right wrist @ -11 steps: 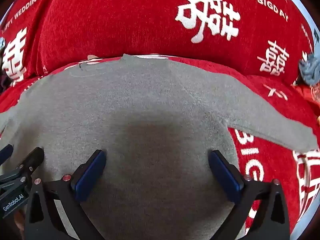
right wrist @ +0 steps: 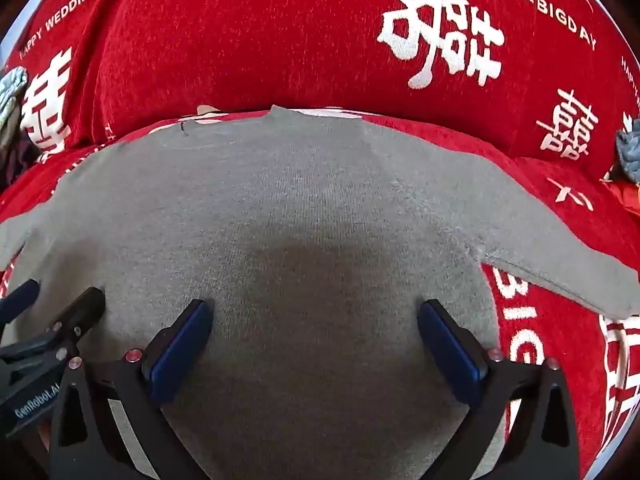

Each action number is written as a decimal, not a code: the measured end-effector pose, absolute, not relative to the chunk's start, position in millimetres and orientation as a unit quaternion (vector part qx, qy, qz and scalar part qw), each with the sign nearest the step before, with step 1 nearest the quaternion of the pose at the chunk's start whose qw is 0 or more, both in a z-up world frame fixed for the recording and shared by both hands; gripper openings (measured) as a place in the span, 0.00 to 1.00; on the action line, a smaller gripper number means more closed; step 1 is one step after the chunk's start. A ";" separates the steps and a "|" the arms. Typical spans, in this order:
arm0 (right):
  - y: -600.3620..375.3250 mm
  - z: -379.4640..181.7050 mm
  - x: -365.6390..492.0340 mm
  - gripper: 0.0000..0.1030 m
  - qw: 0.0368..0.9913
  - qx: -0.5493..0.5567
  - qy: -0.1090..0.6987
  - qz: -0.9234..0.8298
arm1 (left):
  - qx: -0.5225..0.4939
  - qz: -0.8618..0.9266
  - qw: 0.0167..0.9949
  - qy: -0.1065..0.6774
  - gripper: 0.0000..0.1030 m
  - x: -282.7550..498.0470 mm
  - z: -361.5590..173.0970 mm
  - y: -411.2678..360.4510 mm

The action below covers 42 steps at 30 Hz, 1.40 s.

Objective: Fold small clothes

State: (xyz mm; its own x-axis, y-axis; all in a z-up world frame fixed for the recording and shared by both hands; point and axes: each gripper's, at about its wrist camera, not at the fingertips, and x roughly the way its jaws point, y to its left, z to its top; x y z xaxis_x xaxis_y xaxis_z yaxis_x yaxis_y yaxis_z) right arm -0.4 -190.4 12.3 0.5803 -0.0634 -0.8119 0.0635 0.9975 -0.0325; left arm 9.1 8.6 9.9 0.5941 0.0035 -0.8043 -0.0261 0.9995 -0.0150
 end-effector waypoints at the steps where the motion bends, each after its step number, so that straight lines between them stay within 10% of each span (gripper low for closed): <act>1: -191.0 11.7 -1.4 1.00 0.890 0.003 0.455 -0.035 | -0.010 0.009 0.892 0.452 1.00 8.0 11.0 7.5; 42: -187.0 13.4 -2.9 1.00 0.890 -0.007 0.455 -0.043 | -0.010 0.020 0.895 0.446 1.00 1.6 3.4 -0.7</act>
